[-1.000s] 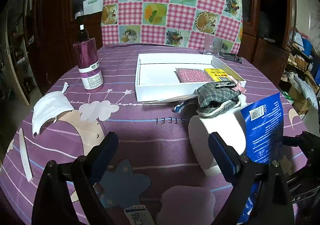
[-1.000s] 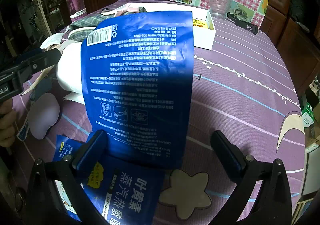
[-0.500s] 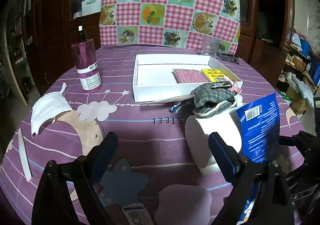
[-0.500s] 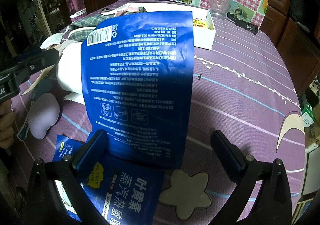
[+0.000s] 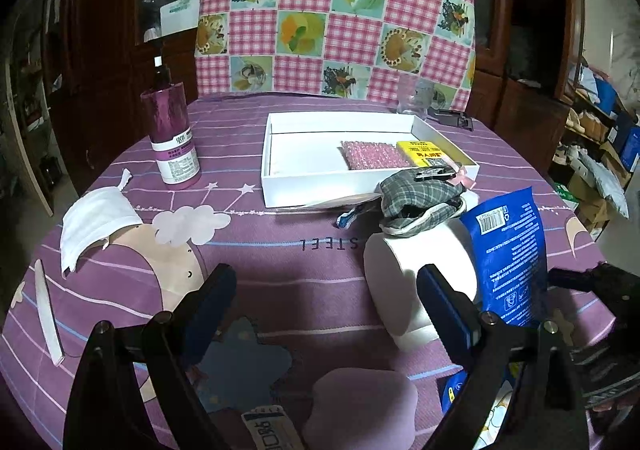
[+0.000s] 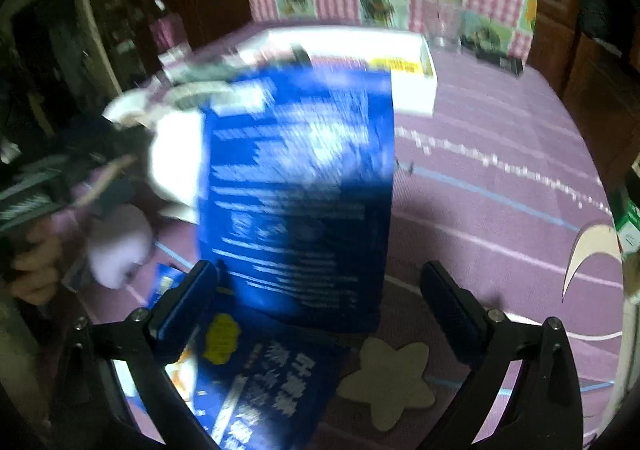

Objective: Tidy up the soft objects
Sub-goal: 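Lift the blue packet with the right tool and hold it up, then carry the blue packet with the right tool toward the white tray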

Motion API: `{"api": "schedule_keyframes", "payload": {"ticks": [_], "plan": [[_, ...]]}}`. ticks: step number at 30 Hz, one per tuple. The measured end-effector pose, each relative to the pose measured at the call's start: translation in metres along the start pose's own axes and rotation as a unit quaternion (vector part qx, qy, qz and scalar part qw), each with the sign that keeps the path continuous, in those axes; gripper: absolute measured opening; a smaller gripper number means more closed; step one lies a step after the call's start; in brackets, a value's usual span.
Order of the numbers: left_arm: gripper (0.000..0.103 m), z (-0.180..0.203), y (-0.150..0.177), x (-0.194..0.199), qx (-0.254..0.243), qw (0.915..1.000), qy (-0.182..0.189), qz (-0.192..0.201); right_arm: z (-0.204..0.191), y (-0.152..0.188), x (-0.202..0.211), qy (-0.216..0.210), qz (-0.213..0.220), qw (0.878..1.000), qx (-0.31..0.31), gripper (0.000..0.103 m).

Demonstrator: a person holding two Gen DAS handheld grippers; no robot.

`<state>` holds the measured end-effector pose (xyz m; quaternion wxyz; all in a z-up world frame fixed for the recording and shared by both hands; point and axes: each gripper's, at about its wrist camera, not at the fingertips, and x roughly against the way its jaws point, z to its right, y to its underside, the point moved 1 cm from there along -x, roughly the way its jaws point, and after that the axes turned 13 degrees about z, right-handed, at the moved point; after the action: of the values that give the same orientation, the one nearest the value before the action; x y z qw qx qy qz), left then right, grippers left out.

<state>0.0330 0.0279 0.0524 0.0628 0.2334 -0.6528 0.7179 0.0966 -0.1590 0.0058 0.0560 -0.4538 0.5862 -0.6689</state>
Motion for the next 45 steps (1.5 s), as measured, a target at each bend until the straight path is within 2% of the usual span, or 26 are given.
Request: {"api": "schedule_keyframes", "payload": {"ticks": [2,5,11,18,21,27,31,35,39,45], "plan": [[0.093,0.0,0.0,0.001,-0.001,1.0,-0.001,0.001,-0.008,-0.001,0.007,0.003,0.018,1.0,0.013,0.101],[0.093,0.001,-0.001,-0.001,-0.006,0.9999,-0.011,-0.003,-0.019,-0.001,0.004,0.015,0.012,0.999,0.026,0.101],[0.093,-0.001,-0.002,-0.002,-0.013,0.9994,-0.031,-0.011,-0.033,-0.013,0.006,0.062,0.041,0.997,0.029,0.101],[0.093,-0.001,0.0,-0.004,-0.013,0.9994,-0.028,-0.018,-0.042,-0.024,-0.012,0.088,-0.001,0.996,0.008,0.101],[0.093,0.0,0.001,-0.004,-0.015,0.9993,-0.027,-0.019,-0.039,-0.025,-0.024,0.118,-0.031,0.993,-0.002,0.101],[0.093,0.0,0.001,-0.003,-0.012,0.9994,-0.025,-0.019,-0.029,-0.017,-0.032,0.158,-0.061,0.985,0.007,0.101],[0.093,-0.002,0.002,-0.007,-0.008,0.9991,-0.029,-0.029,-0.018,-0.014,-0.03,0.144,-0.084,0.986,-0.02,0.101],[0.093,-0.003,0.002,-0.008,-0.004,0.9991,-0.026,-0.032,-0.006,-0.013,-0.027,0.113,-0.089,0.988,-0.053,0.1],[0.093,-0.002,0.001,-0.006,-0.002,0.9993,-0.022,-0.029,0.001,-0.015,-0.022,0.093,-0.098,0.988,-0.077,0.078],[0.093,-0.001,0.0,-0.002,0.005,0.9996,-0.007,-0.027,0.007,-0.029,-0.003,0.093,-0.087,0.987,-0.097,0.066]]}}
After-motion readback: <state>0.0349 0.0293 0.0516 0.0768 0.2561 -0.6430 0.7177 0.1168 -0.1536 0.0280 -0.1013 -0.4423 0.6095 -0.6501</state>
